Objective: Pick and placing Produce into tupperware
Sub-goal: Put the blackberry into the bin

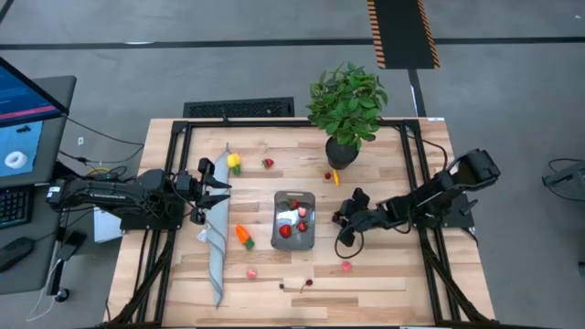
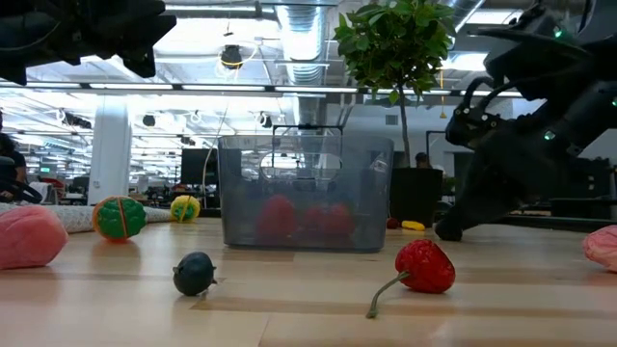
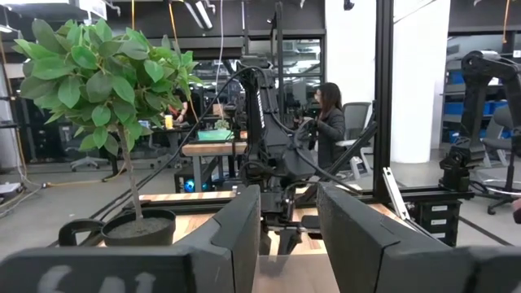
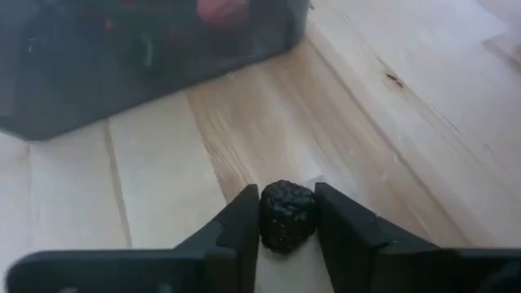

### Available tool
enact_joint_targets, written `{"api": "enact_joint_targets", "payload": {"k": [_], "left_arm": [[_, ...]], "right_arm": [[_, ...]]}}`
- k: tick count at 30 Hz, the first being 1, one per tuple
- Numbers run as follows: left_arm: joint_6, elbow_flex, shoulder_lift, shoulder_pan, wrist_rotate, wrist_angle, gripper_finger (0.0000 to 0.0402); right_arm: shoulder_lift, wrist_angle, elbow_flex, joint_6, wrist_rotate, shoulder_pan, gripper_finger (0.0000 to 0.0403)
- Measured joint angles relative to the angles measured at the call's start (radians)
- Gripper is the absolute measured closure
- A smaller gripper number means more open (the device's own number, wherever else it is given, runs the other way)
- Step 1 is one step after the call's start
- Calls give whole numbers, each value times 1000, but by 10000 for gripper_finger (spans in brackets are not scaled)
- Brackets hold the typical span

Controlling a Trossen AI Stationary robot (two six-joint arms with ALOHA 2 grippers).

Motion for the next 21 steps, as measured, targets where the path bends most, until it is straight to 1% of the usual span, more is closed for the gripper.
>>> {"api": "enact_joint_targets", "payload": {"k": [2,5,10,12,14,17,21], "left_arm": [[0,0,0,0,0,0,287],[0,0,0,0,0,0,287],[0,0,0,0,0,0,287],[-1,0,0,0,0,0,287],[-1,0,0,0,0,0,287],[-2,0,0,0,0,0,287],[-2,0,0,0,0,0,287]], "right_arm": [[-12,13,0,-15,-4,0,291],[-38,24,0,-32,-4,0,290],[-99,25,22,-64,-4,-7,254],[-130,25,40,-99,-3,-7,251],[-158,25,63,-149,-2,-7,262],[-194,5,109,-227,-4,-7,293],[-208,-97,194,-292,-8,-13,336]]}}
